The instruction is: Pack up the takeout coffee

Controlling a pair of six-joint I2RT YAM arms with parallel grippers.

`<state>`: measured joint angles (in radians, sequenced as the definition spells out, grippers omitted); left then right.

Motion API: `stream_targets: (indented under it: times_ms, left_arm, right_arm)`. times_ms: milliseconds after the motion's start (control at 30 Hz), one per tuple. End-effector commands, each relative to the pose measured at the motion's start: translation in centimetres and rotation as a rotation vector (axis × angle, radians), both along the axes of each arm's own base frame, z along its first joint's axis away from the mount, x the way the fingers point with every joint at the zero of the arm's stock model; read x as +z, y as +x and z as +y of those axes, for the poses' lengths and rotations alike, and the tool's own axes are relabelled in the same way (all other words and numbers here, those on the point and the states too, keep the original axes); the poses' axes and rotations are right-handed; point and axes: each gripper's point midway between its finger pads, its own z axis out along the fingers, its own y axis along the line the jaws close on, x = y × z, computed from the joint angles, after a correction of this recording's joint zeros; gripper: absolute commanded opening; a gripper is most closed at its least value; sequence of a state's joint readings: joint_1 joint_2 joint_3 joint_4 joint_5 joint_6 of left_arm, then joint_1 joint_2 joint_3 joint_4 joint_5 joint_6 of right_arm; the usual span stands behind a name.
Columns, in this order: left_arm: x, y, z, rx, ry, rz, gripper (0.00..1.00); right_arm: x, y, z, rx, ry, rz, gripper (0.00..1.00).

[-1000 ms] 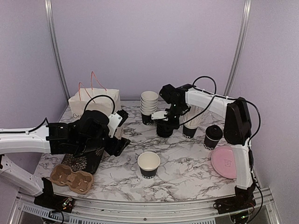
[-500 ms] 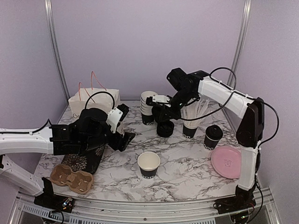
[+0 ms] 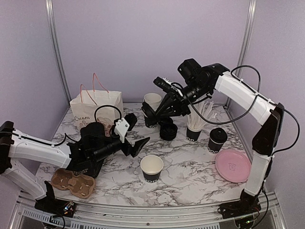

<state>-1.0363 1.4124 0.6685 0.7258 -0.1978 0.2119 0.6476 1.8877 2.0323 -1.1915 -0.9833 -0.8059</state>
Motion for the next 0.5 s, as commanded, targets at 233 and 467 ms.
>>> stream_targets:
  times_ms: [233, 467]
  left_arm:
    - [8.1, 0.3, -2.9, -0.091, -0.235, -0.237, 0.95]
    - [8.4, 0.4, -2.5, -0.077, -0.289, -0.226, 0.88]
  right_arm:
    - [2.8, -5.1, 1.1, 0.14, 0.082, 0.069, 0.12]
    - [1.7, -4.9, 1.0, 0.126, 0.054, 0.064, 0.12]
